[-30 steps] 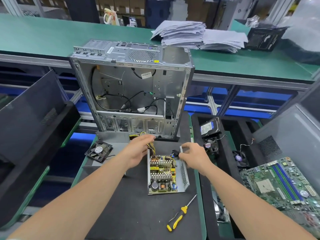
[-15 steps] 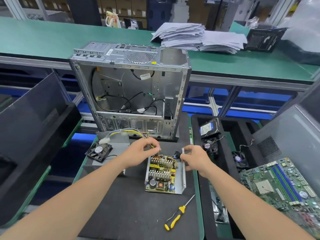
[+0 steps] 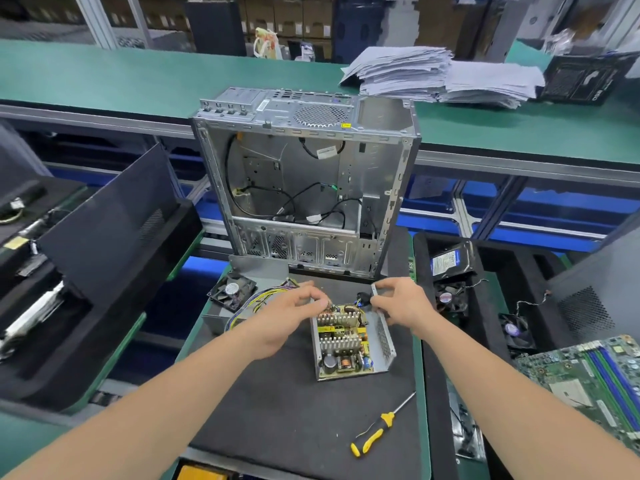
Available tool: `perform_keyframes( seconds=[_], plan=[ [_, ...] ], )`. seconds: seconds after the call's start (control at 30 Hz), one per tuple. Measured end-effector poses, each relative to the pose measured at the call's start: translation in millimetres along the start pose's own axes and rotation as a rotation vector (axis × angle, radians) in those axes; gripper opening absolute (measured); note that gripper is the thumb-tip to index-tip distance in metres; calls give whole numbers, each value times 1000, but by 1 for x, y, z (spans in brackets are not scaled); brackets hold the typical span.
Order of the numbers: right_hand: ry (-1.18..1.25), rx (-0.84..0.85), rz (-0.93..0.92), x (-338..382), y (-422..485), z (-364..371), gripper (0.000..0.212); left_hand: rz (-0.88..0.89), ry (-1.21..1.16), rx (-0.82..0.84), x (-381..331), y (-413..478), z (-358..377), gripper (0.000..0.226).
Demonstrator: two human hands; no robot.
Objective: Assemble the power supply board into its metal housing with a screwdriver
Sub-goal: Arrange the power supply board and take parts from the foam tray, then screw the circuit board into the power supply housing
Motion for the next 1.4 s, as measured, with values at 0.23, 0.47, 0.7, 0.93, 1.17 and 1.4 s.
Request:
perform_keyframes(
  seconds=[0.23, 0.47, 0.7, 0.93, 1.17, 1.4],
  plan=[
    [-74, -32, -97, 2, -1, 4, 30, -212, -159, -118, -19, -5, 7, 21],
    [-249, -150, -137, 2, -21, -14, 5, -19, 366, -142, -45, 10, -9, 11],
    [-207, -2, 49, -17, -50, -28, 10, 40, 336, 12, -40, 49, 21, 7],
    [-99, -107, -283, 4, -74, -24, 11, 42, 83, 140, -28, 63, 38, 15],
    [-373, 540, 66, -16, -99, -12, 8, 75, 170, 136, -26, 72, 35, 9],
    [-638, 772, -142, -48, -108, 20, 28, 47, 177, 187, -20, 76, 42, 9]
  ],
)
Point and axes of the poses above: each hand's wrist, its own y-axis towards the middle knuckle, its own z-axis out of the palm, x = y × z, the point moved 1 cm from there along y, towards the middle knuckle, and after that the axes turned 1 degree about -y, right-handed, at the moved point
